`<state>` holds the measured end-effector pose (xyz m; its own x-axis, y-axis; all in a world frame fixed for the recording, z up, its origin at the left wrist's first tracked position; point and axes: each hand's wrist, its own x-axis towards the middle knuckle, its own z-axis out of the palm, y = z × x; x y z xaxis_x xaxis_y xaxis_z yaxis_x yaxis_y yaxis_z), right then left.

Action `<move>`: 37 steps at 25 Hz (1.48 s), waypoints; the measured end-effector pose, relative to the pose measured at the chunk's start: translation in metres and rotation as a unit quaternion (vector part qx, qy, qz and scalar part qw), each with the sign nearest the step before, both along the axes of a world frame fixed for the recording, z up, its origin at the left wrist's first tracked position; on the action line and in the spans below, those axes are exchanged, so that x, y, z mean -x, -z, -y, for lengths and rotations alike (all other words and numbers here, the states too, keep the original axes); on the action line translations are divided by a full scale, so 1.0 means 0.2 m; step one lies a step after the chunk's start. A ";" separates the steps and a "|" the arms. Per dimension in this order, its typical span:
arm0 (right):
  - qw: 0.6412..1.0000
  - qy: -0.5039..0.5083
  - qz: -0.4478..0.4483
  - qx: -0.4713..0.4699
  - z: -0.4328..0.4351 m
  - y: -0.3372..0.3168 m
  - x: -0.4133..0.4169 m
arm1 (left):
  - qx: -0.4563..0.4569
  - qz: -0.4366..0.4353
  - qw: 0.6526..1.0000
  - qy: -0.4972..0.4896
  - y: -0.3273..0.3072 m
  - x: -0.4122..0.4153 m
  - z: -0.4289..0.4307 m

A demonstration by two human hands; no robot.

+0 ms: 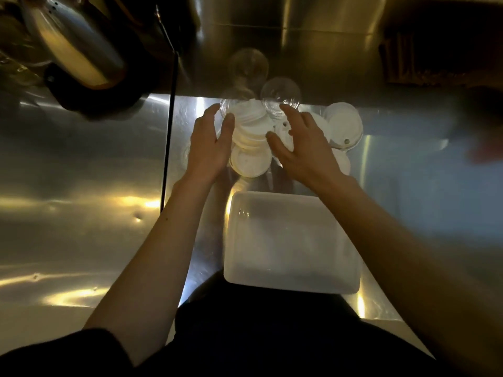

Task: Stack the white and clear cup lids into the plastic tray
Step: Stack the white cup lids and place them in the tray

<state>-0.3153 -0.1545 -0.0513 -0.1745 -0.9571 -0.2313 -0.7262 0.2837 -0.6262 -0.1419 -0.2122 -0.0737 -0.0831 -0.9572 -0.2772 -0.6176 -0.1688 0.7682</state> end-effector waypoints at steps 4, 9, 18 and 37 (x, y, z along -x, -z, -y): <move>1.000 0.008 0.013 -0.024 0.11 0.06 -0.01 | -0.058 -0.021 0.998 -0.031 0.06 0.05 0.12; 0.999 0.016 0.002 -0.042 0.17 0.12 -0.02 | -0.120 -0.009 0.992 -0.042 0.11 0.09 0.20; 0.987 0.089 0.100 -0.089 0.18 0.14 -0.05 | -0.162 -0.054 0.980 -0.105 0.13 0.10 0.23; 0.847 0.306 0.424 -0.091 0.09 0.14 -0.05 | -0.230 -0.324 0.892 -0.215 0.00 0.00 0.07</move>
<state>-0.3050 -0.1727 -0.0798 -0.3220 -0.6821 -0.6566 0.2812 0.5933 -0.7542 -0.1413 -0.2258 -0.0738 -0.0205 -0.7369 -0.6757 0.1292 -0.6721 0.7291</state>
